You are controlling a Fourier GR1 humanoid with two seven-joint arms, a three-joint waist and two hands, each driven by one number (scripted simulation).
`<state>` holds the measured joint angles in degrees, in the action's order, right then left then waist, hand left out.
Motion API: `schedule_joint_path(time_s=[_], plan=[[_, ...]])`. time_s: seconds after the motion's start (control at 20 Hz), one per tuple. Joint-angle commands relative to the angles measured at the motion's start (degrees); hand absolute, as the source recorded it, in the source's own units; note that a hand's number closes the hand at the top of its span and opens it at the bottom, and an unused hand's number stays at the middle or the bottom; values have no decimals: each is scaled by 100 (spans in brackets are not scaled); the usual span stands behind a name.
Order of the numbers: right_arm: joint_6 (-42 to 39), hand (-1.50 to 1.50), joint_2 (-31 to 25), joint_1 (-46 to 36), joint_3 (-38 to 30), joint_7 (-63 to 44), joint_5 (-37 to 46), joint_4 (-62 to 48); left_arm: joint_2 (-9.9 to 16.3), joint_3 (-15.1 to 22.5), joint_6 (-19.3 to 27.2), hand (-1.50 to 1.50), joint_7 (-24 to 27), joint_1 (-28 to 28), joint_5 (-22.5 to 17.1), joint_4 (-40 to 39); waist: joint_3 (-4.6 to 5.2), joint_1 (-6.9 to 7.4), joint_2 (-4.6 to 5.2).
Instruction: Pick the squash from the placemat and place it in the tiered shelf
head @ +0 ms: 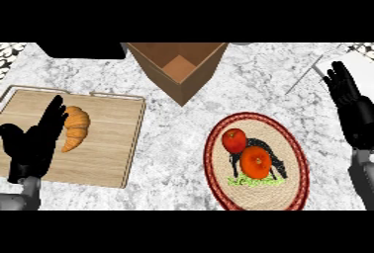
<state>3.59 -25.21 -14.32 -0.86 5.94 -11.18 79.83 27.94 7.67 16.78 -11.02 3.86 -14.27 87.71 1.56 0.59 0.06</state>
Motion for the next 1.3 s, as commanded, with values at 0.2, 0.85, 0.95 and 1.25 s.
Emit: schedule_joint_path(time_s=[0.2,0.85,0.95,1.25], plan=[[-1263,150,-268,-1210,158,98,-388,-36,-253,-189,-319,0,269,838,-227,32,-155,29,23],[-3144,-150,-570,-763,-114,-536,-1643,-86,-594,-139,-600,0,207,939,-300,-246,-154,-94,-13],[-3053,-150,-756,-1004,147,-1397,-1693,361,-583,-180,-622,0,141,1072,-328,-321,-147,-115,-29],[-3747,-150,-2134,-1221,922,-2086,-297,1310,-507,-187,-677,0,114,942,-340,-210,-128,-107,-82]])
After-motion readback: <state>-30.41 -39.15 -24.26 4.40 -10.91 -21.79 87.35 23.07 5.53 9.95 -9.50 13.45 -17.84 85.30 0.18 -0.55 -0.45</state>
